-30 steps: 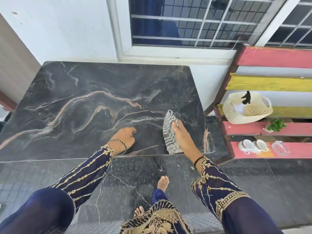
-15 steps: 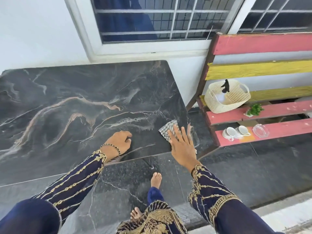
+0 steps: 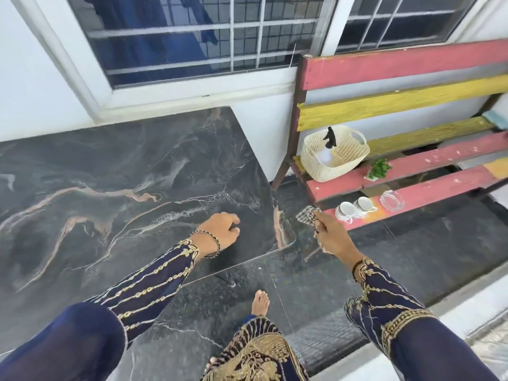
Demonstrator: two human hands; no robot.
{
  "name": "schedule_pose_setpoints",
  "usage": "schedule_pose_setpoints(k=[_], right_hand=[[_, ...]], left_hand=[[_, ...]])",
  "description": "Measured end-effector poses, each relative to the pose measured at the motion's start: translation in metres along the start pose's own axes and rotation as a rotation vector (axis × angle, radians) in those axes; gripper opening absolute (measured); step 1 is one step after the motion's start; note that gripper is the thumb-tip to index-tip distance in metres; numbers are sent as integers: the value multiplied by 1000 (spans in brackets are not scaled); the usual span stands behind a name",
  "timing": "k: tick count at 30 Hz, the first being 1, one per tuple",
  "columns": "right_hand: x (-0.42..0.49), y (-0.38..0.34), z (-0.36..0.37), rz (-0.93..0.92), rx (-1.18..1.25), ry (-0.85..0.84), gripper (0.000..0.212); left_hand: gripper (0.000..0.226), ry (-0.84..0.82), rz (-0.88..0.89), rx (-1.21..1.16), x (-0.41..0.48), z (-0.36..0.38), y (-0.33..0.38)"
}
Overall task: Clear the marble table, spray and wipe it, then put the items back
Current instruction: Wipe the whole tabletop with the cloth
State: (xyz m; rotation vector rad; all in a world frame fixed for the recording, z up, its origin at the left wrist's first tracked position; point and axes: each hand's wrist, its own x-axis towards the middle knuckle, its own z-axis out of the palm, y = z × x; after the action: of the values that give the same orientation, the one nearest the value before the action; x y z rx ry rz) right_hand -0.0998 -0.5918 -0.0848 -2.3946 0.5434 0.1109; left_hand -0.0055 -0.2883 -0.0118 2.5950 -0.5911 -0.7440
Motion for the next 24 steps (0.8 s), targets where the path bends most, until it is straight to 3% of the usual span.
schedule_pose_setpoints(k=[5,10,14,21,24], right_hand=[[27,5,-13,339,669,-113,34],[81,25,-36,421,1133,-86,24],[135,41,-72,407,1249,-134,36],[242,84,-128,486,1372,-74,18],[270,99,-154,474,1448,-201,38]], left_hand=[[37,-26,55,-10,40,-1,42],[34,-32,85,-45,98,0,91],[33,-102,56,-104,161,4,141],[35,-190,-20,-331,297,22,241],[39,-224,-99,-600,345,31,279]])
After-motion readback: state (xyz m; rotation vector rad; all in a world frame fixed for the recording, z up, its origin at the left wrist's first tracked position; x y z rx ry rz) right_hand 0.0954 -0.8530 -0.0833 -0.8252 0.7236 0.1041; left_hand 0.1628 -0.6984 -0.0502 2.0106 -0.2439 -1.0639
